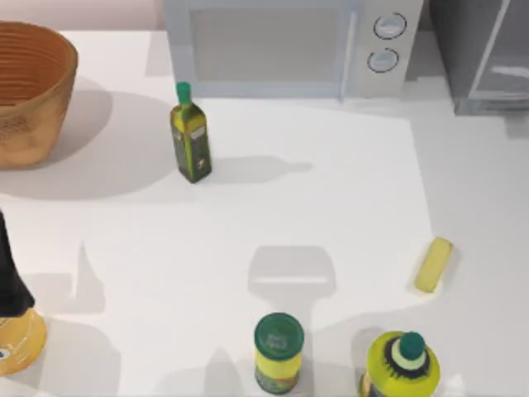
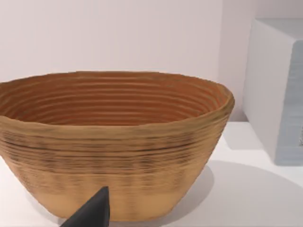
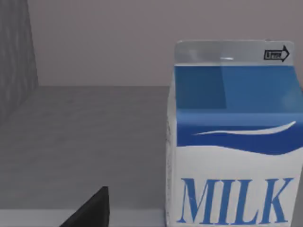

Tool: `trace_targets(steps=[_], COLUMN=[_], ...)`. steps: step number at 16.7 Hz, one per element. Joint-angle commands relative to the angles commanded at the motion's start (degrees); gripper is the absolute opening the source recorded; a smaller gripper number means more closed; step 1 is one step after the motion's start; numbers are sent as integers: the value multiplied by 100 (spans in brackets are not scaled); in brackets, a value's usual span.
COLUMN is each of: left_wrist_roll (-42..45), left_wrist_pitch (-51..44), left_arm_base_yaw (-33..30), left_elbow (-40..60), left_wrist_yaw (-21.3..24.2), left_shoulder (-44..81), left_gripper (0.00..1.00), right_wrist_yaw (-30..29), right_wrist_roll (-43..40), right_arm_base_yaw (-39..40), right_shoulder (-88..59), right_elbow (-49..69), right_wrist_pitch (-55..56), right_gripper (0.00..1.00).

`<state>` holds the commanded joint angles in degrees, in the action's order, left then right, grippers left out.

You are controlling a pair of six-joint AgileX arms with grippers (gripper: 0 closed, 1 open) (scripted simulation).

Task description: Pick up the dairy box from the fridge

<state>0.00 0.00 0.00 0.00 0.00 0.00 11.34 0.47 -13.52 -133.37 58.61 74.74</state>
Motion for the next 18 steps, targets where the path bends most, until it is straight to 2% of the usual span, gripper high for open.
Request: trace_targets(steps=[7,12,18], left_wrist_roll=[0,0,0], left_wrist_pitch=[0,0,0], left_arm_base_yaw=[0,0,0], left_elbow=[0,0,0], left_wrist_yaw=[0,0,0], left_shoulder=[0,0,0], left_gripper=[100,100,100], right_wrist_yaw=[-150,-169,-169], right_wrist_roll=[-7,-8,-8], right_arm_base_yaw=[147,165,165], right_shoulder=[-627,-670,-670], right_elbow=[1506,1623,1623], right_wrist_pitch=[-840,-940,-940], right_gripper=[100,100,55])
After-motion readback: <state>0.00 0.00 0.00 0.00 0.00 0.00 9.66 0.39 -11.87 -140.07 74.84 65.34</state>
